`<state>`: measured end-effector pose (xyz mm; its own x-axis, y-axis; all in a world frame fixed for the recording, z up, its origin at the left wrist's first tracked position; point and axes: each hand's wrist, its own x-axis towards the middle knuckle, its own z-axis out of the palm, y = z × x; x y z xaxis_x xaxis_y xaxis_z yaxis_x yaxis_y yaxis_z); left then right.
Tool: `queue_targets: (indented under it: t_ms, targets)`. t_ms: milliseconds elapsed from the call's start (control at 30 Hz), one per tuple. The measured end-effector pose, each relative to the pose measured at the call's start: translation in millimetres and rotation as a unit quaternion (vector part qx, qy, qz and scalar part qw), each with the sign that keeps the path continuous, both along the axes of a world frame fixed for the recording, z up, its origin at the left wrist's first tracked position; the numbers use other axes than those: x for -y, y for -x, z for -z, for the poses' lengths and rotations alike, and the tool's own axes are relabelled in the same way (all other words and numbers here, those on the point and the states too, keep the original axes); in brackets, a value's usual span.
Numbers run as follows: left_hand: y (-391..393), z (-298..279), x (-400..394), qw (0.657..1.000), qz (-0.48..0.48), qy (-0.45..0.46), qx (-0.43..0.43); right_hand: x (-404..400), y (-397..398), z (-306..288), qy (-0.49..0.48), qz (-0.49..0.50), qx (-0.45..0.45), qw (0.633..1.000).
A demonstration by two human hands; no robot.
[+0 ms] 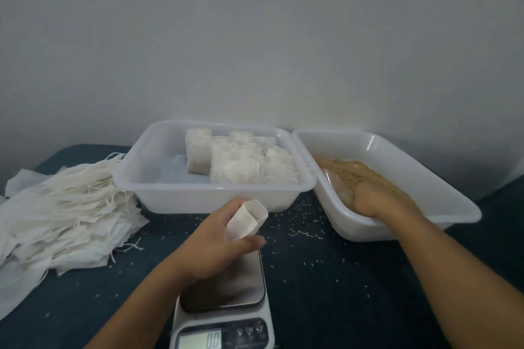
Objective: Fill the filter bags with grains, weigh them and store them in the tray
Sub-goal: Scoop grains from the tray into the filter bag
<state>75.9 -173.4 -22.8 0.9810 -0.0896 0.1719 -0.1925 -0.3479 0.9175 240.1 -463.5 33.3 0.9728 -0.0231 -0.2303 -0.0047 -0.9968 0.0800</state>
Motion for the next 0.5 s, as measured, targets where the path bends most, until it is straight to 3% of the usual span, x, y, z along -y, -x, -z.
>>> queue_targets:
  t_ms: [167,500]
  targets:
    - [-1,2,-1,1.0,-0.012,-0.007,-0.003,5,-2,-6,-0.048,0.012,0.044,0.998]
    - [2,2,3,1.0,-0.02,-0.022,0.001,7,-8,-23,-0.034,0.028,0.068,0.997]
